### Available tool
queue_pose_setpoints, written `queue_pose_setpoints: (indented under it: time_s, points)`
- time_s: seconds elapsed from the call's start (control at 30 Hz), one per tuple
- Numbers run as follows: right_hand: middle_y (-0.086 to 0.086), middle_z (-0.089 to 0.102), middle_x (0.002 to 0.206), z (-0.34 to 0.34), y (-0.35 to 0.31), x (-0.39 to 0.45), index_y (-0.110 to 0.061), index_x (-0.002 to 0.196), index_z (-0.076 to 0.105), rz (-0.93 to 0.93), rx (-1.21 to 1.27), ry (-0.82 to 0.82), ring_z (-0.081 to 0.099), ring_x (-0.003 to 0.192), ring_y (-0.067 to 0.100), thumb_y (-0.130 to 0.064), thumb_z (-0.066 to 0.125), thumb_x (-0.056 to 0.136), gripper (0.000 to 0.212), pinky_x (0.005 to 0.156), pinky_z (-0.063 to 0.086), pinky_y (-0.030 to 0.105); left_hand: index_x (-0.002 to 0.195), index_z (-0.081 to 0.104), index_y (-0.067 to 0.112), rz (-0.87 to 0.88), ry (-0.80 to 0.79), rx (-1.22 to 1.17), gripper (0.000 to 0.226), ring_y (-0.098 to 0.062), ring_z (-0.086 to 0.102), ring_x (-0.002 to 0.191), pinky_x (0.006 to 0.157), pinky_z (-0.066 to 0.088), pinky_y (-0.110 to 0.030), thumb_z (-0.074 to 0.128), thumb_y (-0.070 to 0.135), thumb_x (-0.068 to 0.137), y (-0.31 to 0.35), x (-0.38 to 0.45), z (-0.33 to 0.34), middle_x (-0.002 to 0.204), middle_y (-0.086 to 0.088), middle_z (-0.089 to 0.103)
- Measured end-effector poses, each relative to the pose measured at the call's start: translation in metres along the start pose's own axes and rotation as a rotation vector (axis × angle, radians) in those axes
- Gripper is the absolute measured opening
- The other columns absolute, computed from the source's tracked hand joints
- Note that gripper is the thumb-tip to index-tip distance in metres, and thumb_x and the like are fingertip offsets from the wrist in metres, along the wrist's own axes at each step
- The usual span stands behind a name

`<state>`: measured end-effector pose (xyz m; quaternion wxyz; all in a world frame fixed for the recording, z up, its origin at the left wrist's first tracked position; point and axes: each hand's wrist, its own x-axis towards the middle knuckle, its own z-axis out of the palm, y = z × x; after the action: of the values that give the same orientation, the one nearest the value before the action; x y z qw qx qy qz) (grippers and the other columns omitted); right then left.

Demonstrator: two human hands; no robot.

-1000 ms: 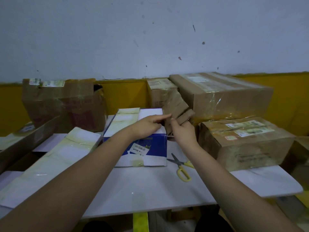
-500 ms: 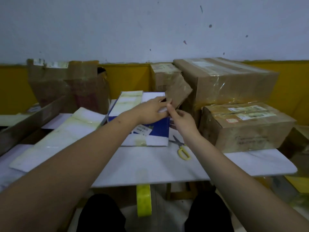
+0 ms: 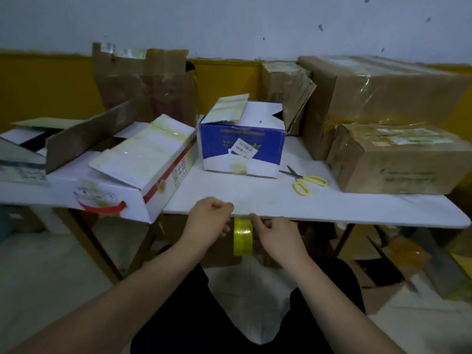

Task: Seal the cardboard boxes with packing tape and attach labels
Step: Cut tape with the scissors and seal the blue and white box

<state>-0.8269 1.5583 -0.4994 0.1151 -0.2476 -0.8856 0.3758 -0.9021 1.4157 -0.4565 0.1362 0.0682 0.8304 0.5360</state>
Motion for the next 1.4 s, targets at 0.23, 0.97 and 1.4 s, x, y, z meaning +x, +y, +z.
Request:
queue_pose_setpoints:
  time_s: [0.23,0.97,1.4]
  points:
    - [-0.002,0.072,0.107,0.035,-0.015,-0.016,-0.020,0.109,0.071,0.318,0.783,-0.071,0.068,0.099,0.019,-0.048,0.064,0.091,0.034,0.089,0.057,0.041,0.115,0.065,0.011,-0.285,-0.206,-0.424,0.028,-0.024,0.070,0.101,0.078,0.062,-0.039,0.065,0.032,0.096,-0.030,-0.007,0.009,0.110,-0.009,0.071]
    - [0.004,0.057,0.047,0.001,-0.049,-0.024,-0.012,0.077,0.073,0.186,0.604,0.006,0.050,0.041,0.013,-0.022,0.061,0.093,0.022,0.047,0.044,0.025,0.064,0.070,0.001,-0.341,-0.401,-0.497,0.040,-0.021,0.061,0.042,0.041,0.051,-0.024,0.054,0.012,0.098,0.000,-0.009,0.000,0.054,-0.014,0.063]
    - [-0.012,0.067,0.067,-0.058,-0.051,-0.017,-0.017,0.100,0.075,-0.028,0.636,0.031,0.054,0.053,0.004,-0.023,0.060,0.098,0.015,0.046,0.042,0.016,0.092,0.078,0.014,0.207,-0.256,-0.326,0.011,-0.020,0.070,0.095,0.085,0.058,-0.029,0.077,0.024,0.087,0.056,0.013,-0.001,0.093,-0.007,0.076]
